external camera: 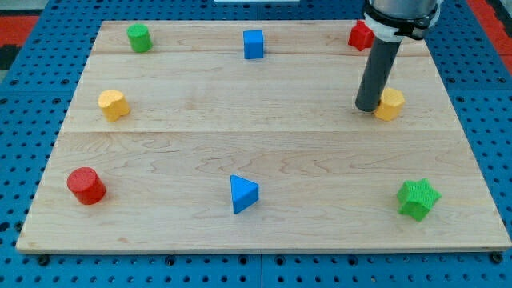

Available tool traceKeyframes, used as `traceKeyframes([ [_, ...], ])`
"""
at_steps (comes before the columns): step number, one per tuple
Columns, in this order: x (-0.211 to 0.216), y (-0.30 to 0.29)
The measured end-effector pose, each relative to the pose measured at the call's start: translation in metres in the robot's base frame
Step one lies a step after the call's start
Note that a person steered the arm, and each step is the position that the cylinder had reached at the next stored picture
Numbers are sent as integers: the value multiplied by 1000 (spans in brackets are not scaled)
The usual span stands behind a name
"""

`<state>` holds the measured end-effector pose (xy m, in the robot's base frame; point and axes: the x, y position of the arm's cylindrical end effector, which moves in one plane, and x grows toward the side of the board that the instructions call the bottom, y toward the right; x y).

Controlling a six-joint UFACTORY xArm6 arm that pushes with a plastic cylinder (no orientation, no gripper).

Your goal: Move the red star slightly to the right

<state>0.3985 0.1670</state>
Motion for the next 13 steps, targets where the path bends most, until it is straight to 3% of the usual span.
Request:
traceKeyframes([
  [2, -9, -2],
  [4, -128, -11],
  [13, -168, -40],
])
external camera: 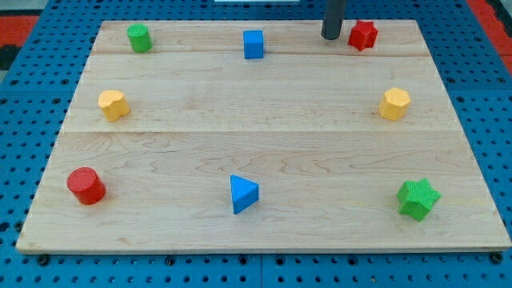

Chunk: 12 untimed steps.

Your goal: Move the red star slightly to the right

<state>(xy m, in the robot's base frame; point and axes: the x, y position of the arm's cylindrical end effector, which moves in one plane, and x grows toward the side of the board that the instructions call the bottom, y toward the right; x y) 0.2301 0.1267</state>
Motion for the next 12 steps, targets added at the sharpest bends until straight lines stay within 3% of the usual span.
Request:
traceKeyframes([
  [10, 11, 32],
  [12, 18, -81],
])
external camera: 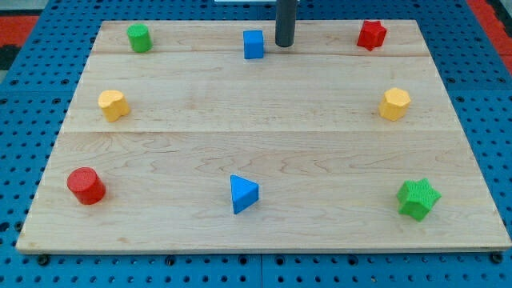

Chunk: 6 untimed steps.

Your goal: Move the red star slightly to the right

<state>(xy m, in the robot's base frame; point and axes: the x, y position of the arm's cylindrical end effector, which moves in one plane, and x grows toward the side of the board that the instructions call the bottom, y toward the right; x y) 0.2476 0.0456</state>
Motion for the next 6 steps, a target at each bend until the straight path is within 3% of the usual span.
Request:
traceKeyframes([
  [2, 19, 0],
  [6, 226, -30],
])
